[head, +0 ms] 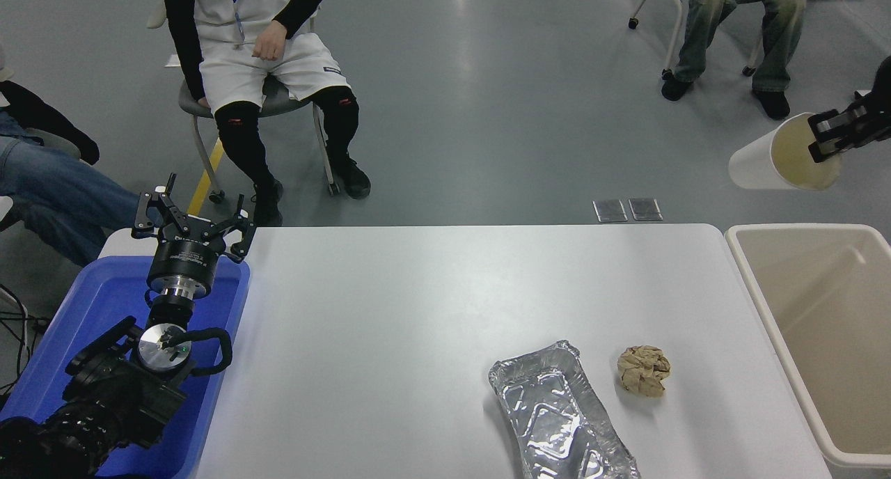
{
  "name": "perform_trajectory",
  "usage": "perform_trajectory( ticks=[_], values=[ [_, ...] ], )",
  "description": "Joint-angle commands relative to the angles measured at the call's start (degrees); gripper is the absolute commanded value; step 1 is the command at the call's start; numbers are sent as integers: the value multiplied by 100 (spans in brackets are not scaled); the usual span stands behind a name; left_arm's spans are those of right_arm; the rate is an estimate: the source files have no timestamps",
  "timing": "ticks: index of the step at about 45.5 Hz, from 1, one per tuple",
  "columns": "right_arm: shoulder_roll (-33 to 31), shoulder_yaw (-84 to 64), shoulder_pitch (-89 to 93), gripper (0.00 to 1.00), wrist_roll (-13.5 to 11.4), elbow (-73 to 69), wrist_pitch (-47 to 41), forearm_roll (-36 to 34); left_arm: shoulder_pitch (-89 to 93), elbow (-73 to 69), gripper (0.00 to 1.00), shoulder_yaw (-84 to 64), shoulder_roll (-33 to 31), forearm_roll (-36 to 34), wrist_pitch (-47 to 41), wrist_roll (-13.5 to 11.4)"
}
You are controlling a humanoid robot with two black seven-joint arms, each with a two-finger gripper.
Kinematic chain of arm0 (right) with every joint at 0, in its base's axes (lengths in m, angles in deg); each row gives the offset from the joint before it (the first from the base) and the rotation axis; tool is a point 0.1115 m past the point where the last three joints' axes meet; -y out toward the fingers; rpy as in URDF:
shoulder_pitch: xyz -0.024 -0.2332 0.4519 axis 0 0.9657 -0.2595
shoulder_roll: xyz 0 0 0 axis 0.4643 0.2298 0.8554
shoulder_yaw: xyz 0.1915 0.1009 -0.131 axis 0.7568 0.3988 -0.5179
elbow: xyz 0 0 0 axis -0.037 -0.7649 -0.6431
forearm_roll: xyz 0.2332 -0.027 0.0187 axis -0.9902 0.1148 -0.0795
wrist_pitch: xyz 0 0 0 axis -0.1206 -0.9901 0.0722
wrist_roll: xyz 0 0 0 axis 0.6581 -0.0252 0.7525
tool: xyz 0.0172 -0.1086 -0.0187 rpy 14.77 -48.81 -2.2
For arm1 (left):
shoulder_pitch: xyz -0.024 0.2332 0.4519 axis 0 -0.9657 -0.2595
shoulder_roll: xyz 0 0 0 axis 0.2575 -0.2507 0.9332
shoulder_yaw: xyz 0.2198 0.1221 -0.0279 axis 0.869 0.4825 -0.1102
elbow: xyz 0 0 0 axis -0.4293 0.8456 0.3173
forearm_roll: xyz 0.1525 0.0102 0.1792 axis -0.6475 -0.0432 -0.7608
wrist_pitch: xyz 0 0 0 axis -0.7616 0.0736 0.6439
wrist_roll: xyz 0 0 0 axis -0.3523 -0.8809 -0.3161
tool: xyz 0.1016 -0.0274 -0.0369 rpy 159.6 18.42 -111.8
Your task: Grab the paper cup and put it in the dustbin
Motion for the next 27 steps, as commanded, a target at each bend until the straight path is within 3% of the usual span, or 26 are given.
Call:
perform_trajectory(
  ticks=[1,17,27],
  values=[
    [-393,-119,194,0,-10,347,0,22,1,0,99,0,0,-1,0,0],
    [-1333,302,1713,0,-1,1876,0,-197,1,0,99,0,0,-1,0,0],
    [-1422,1181,3401,0,7,2782,0,-356,1,0,99,0,0,-1,0,0]
  ],
)
